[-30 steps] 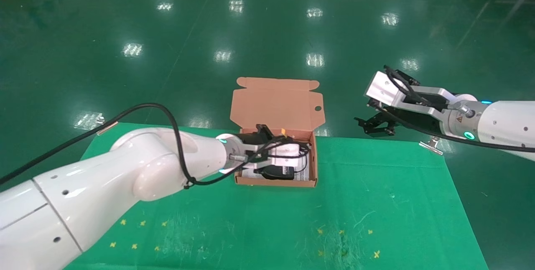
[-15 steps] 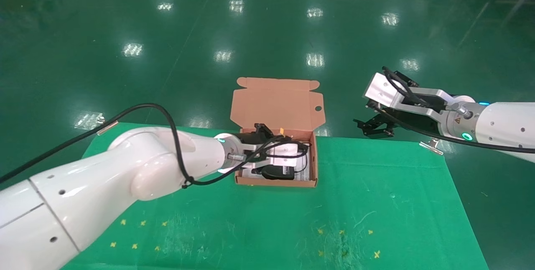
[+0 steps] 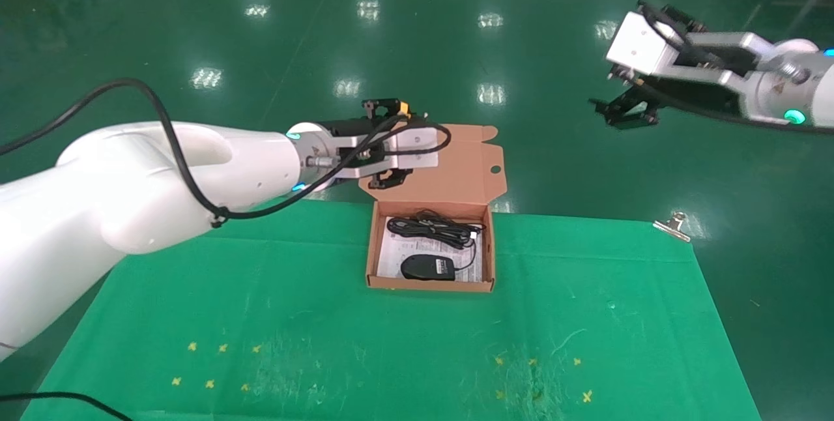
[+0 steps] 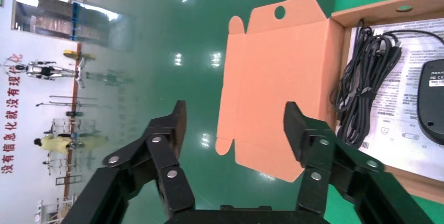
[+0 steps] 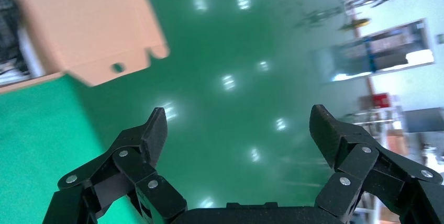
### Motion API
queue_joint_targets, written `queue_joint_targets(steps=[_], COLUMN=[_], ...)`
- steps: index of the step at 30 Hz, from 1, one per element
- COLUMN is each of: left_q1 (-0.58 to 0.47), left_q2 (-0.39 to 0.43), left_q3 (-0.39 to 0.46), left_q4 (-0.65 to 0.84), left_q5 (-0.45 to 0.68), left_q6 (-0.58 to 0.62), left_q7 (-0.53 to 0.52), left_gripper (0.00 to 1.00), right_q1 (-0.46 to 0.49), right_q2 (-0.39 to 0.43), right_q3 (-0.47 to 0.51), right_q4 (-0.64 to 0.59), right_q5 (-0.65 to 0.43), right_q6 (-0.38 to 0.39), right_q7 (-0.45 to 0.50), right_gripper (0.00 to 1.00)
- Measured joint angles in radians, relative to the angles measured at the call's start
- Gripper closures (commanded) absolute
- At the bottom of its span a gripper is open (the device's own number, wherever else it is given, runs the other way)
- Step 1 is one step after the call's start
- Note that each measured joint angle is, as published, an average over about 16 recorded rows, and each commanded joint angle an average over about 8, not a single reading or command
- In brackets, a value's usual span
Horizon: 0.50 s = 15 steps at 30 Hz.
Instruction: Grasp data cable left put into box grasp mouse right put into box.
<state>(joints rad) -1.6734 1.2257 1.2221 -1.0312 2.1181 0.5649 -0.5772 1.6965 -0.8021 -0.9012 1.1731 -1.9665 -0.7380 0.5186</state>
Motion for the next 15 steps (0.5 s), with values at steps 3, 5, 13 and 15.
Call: queue_joint_targets(steps=[3, 5, 13, 15], left_q1=[0.012, 0.025, 0.101, 0.122], left_q2=[-0.024, -0.040, -0.119, -0.140], left_q3=[-0.029, -0.052, -0.172, -0.204], left_q4=[-0.015, -0.023, -0.056, -0.064], left_q5=[-0.036, -0.069, -0.246, -0.294], left_q6=[0.019, 0.040, 0.158, 0.190], left_q7=[0.009, 0.018, 0.067, 0.081], left_gripper=[0.00, 0.00, 0.00, 0.00], right_q1=[0.001, -0.006, -0.077, -0.099], right_q2=[0.005, 0.009, 0.031, 0.037], right_q3=[0.015, 0.027, 0.099, 0.120], right_q4=[0.000, 0.001, 0.013, 0.017], right_q5=[0.018, 0.038, 0.180, 0.223], right_q6=[-0.022, -0.039, -0.128, -0.154], right_q7=[-0.005, -0.011, -0.048, -0.060], right_gripper=[0.00, 0.00, 0.00, 0.00])
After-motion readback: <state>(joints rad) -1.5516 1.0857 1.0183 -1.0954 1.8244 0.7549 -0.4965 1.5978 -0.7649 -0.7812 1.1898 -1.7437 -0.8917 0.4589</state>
